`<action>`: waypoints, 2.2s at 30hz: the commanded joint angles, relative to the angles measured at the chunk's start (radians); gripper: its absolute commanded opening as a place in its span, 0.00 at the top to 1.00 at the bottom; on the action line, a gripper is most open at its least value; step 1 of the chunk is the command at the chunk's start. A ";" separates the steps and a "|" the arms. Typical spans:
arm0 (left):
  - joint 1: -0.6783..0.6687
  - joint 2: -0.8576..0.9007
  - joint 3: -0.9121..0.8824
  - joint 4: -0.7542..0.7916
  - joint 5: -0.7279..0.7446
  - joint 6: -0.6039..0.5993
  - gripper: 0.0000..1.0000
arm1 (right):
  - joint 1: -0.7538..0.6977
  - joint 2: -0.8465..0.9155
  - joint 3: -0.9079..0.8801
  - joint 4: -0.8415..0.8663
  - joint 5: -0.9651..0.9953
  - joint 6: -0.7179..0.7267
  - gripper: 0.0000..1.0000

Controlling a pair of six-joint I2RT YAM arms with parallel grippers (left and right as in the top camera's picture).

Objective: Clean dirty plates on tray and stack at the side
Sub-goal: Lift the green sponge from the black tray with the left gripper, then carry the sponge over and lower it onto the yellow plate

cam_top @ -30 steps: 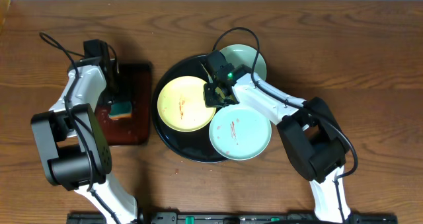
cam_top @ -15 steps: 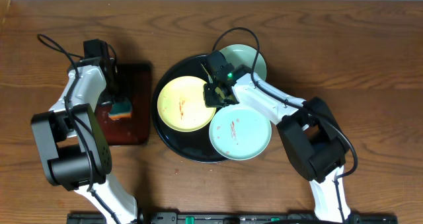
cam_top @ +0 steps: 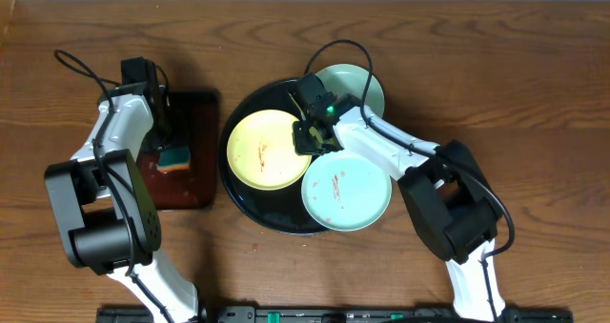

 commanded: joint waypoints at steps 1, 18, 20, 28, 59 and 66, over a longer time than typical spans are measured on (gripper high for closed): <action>0.004 0.023 -0.015 0.001 -0.013 0.001 0.50 | 0.020 0.050 -0.002 -0.005 0.013 -0.017 0.92; 0.004 0.056 -0.016 0.023 -0.012 0.001 0.69 | 0.020 0.050 -0.002 -0.005 0.013 -0.017 0.92; 0.004 0.074 -0.016 0.023 -0.012 0.001 0.91 | 0.020 0.050 -0.002 -0.004 0.013 -0.017 0.92; 0.004 0.085 -0.001 0.006 -0.012 0.000 0.93 | 0.020 0.050 -0.002 -0.004 0.013 -0.017 0.92; -0.327 -0.141 -0.016 -0.115 0.188 -0.272 0.93 | 0.014 0.050 -0.002 -0.027 -0.048 -0.016 0.97; -0.431 -0.007 -0.017 -0.019 0.067 -0.309 0.93 | 0.016 0.050 -0.002 -0.031 -0.048 -0.016 0.96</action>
